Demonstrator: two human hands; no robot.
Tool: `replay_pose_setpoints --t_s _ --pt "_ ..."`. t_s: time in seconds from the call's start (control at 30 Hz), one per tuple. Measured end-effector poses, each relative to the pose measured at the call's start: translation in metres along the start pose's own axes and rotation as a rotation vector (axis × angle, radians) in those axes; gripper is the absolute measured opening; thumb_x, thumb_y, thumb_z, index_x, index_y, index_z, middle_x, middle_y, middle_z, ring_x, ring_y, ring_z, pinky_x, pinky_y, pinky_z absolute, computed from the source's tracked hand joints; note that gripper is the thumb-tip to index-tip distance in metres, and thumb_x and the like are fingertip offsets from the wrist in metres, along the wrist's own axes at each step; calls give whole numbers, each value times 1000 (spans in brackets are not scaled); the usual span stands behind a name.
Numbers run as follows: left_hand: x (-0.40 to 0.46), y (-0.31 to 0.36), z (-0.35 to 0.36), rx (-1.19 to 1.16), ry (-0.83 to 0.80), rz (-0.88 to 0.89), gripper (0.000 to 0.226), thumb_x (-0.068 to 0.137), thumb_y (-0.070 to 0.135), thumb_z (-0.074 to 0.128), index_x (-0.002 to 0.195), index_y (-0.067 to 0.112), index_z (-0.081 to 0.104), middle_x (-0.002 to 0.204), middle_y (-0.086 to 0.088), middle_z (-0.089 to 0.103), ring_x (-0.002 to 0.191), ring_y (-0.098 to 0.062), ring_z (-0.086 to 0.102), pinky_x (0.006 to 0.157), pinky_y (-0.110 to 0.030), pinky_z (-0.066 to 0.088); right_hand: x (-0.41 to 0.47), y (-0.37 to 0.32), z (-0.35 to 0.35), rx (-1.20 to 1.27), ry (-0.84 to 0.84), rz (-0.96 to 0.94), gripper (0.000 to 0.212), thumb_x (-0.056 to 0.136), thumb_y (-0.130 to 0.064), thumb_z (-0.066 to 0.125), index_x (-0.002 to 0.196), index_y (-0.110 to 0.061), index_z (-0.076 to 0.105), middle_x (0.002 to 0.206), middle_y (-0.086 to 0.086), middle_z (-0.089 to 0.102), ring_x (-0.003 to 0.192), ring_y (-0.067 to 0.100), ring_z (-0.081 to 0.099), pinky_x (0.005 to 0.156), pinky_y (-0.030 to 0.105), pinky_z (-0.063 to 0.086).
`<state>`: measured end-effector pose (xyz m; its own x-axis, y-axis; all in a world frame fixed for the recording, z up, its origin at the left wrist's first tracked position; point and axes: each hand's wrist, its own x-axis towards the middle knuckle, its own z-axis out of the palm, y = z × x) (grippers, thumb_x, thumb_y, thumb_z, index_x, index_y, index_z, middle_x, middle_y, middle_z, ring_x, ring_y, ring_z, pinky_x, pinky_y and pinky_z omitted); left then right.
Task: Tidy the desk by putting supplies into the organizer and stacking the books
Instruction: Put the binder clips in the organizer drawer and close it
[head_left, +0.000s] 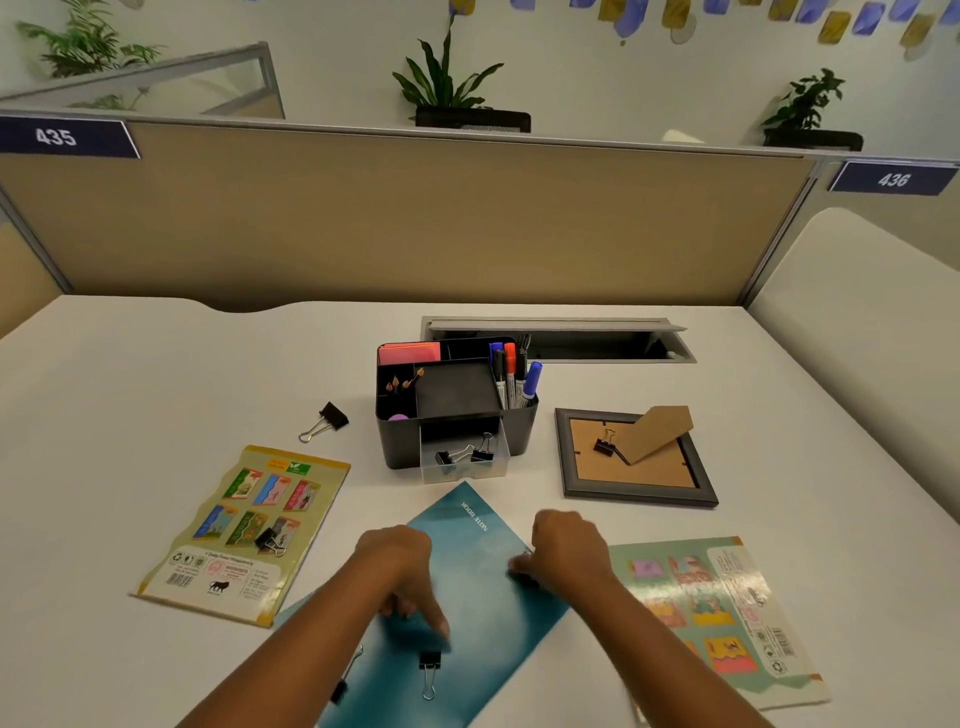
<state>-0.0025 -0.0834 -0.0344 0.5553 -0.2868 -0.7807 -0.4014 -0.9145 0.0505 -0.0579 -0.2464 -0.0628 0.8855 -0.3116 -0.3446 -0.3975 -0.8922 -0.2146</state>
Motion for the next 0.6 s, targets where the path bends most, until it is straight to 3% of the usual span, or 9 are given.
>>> replay_pose_setpoints --t_s 0.07,0.13,0.2,0.27,0.43,0.5,0.6 --pt "-6 12 3 99 -86 -37 47 67 58 71 53 18 51 56 7 53 49 -7 50 64 -19 44 -6 1 11 -20 -11 22 45 79 -39 66 109 -8 53 115 11 60 106 27 56 84 32 46" --pt "-10 22 8 162 -94 -59 45 70 53 72 54 17 50 56 6 51 53 -9 52 83 -22 48 -7 2 17 -29 50 -1 29 87 -25 56 109 -6 52 116 13 59 106 29 56 82 31 44" --pt "-14 26 9 184 -38 -62 37 75 44 72 65 12 56 58 2 46 72 -13 59 94 -25 47 -4 2 20 -37 100 -22 20 90 -10 45 106 -5 54 114 14 60 103 29 57 74 30 40" --pt "-18 27 9 184 -10 -53 29 79 36 71 79 8 61 59 0 42 89 -16 59 97 -27 46 -2 3 21 3 108 -26 20 88 -7 45 105 -6 56 111 14 61 101 29 58 76 31 43" --pt "-16 18 9 223 -4 -30 27 80 33 69 82 6 62 72 -2 56 103 -18 61 98 -29 45 8 -1 1 246 224 -57 28 83 -13 60 111 -11 62 111 8 66 95 21 62 84 26 49" --pt "-15 17 11 230 1 -15 36 82 32 67 60 11 47 64 1 48 100 -18 63 97 -28 45 12 -8 -17 435 365 -121 23 84 -11 60 106 -10 67 105 9 69 85 17 62 77 21 48" --pt "-8 13 13 190 13 -5 44 79 35 70 55 14 40 53 3 46 62 -14 56 87 -26 48 22 -23 -40 704 551 -158 16 84 -13 63 97 -8 69 98 9 69 79 10 55 66 10 44"
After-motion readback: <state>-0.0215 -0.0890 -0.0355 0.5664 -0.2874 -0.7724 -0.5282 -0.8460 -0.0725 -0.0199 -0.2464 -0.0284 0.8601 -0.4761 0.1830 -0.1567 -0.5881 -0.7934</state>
